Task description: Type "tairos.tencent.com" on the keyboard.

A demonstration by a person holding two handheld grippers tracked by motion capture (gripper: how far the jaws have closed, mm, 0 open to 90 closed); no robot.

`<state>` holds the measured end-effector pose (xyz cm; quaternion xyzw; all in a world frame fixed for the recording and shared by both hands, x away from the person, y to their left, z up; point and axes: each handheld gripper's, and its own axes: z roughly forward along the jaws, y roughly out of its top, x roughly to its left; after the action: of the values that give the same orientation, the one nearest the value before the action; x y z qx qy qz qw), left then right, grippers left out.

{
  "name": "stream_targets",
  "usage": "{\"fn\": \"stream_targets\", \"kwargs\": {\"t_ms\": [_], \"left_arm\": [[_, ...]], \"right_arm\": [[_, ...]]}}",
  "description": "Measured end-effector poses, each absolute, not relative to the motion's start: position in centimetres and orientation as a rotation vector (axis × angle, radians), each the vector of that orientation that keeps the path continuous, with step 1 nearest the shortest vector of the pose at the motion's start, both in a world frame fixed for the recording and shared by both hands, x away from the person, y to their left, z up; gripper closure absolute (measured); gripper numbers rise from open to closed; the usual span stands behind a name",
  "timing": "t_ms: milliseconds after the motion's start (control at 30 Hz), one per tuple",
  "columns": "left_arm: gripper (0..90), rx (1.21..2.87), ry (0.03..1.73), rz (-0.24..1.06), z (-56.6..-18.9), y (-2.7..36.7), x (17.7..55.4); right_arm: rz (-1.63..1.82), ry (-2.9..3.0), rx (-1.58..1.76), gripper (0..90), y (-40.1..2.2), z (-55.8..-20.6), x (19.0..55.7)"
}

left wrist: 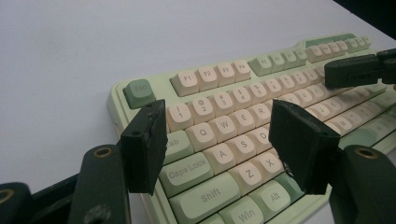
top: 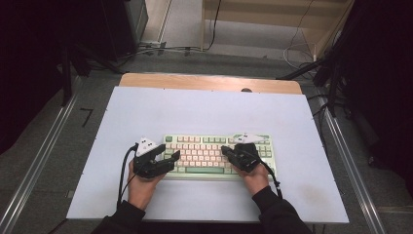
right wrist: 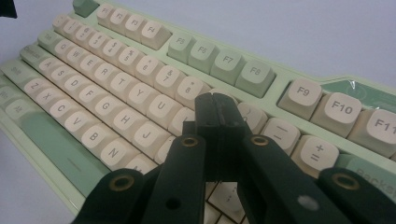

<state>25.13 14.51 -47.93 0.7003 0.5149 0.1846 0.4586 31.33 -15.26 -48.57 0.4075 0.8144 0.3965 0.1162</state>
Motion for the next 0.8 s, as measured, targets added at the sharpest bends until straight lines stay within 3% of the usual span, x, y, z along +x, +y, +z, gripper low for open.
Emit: {"fn": "stream_targets", "kwargs": {"t_ms": [800], "left_arm": [[38.1,1.733,1.271,0.455,-47.98,14.46,25.14]], "right_arm": [[1.142,2.396,1.201,87.6,-15.12,-48.78,31.39]]}}
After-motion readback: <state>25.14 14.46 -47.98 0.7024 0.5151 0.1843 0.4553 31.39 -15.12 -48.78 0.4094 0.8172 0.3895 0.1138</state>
